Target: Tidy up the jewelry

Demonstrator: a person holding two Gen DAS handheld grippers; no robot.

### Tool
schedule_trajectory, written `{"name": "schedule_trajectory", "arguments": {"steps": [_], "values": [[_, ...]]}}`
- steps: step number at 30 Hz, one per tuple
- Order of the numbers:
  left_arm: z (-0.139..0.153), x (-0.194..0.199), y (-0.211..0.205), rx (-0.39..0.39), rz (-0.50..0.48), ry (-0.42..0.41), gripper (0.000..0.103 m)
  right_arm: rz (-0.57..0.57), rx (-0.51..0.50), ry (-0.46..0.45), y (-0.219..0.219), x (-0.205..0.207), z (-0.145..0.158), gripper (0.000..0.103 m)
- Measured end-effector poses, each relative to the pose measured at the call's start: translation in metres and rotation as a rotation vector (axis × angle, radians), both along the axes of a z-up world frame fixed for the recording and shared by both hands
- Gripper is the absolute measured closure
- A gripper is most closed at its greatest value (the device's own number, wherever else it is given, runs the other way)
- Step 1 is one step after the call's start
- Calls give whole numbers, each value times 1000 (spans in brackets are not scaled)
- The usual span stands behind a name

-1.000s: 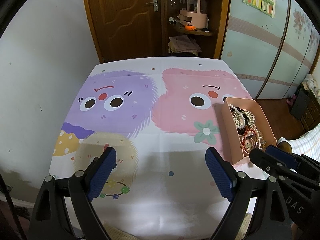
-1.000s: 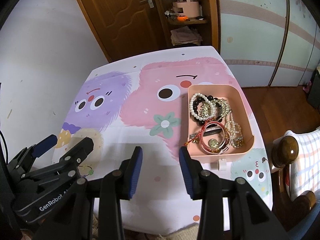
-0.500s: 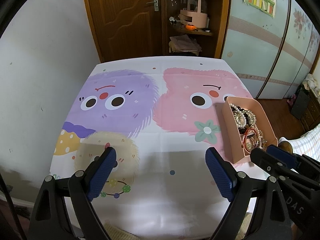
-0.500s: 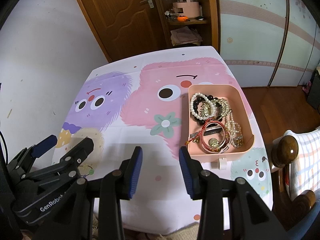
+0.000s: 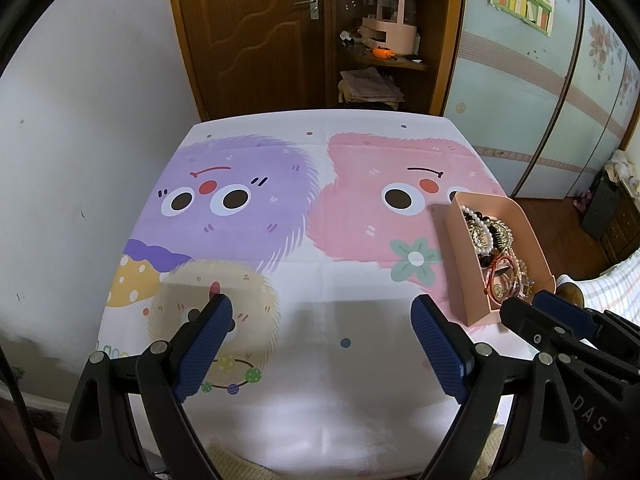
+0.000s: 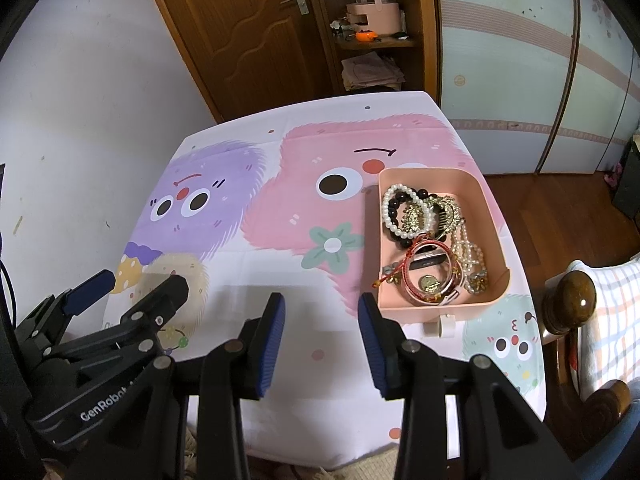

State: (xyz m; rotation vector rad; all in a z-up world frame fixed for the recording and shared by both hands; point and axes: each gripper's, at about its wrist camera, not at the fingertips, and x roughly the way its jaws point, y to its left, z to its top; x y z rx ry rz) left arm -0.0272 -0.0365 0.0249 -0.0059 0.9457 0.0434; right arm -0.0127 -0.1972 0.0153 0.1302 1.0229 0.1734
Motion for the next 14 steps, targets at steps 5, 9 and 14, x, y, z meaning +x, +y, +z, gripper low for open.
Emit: {"name": "schedule_trajectory", "arguments": {"steps": [5,9,14], "values": [[-1,-1,0,-1,2,0,13,0,0,1,1,0,-1,65],[-2,-1,0,-3,3,2,13,1,-3,2,1,-1,-1,65],[-6,-2,0,-10,8,11,13,3,-6,6,2,-1,-3,65]]}}
